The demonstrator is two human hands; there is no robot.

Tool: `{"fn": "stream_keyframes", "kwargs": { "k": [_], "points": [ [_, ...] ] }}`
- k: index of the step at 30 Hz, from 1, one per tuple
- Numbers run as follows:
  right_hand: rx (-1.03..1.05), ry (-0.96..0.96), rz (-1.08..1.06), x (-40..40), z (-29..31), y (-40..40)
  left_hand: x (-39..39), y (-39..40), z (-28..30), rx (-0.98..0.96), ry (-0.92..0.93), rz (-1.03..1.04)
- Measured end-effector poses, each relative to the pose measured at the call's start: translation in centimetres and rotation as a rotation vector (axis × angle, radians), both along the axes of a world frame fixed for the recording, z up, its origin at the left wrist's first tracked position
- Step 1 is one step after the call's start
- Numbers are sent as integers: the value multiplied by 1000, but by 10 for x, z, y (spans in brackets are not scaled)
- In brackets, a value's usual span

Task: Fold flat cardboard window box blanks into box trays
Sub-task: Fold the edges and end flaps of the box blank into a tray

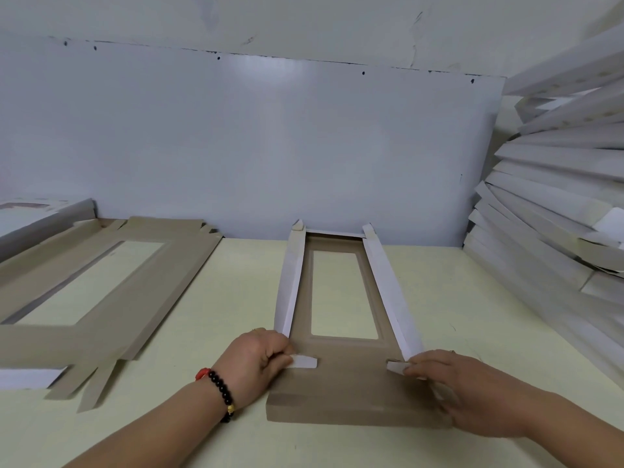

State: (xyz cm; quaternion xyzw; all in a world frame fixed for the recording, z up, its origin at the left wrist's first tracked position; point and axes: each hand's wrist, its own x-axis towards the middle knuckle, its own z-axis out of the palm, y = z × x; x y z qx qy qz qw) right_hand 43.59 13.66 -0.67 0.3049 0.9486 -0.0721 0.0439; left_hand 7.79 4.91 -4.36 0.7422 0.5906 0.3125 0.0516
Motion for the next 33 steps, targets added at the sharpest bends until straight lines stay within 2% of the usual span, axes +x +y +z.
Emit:
{"fn": "stream_keyframes", "kwargs": {
  "k": [6, 10, 15, 19, 23, 26, 28, 33],
  "points": [
    [-41, 22, 30, -3, 6, -4, 1, 2, -3, -14, 42, -6],
    [-30, 10, 46, -3, 9, -7, 0, 1, -1, -77, 31, -4],
    [-27, -5, 72, 2, 10, -12, -8, -2, 1, -177, 119, -76],
    [-12, 91, 70, 5, 1, -10, -7, -5, 5, -198, 173, -153],
    [-9, 234, 10, 2, -10, -6, -7, -8, 13, -358, 277, -206],
    [-9, 360, -66, 1, -15, -6, -5, -14, 18, -406, 201, -234],
    [-29, 391, -146, -1, -16, -6, -3, -14, 19, -410, 106, -178],
    [-56, 421, -275, -7, -18, -6, 3, -6, 19, -306, -71, -30]
  ]
}}
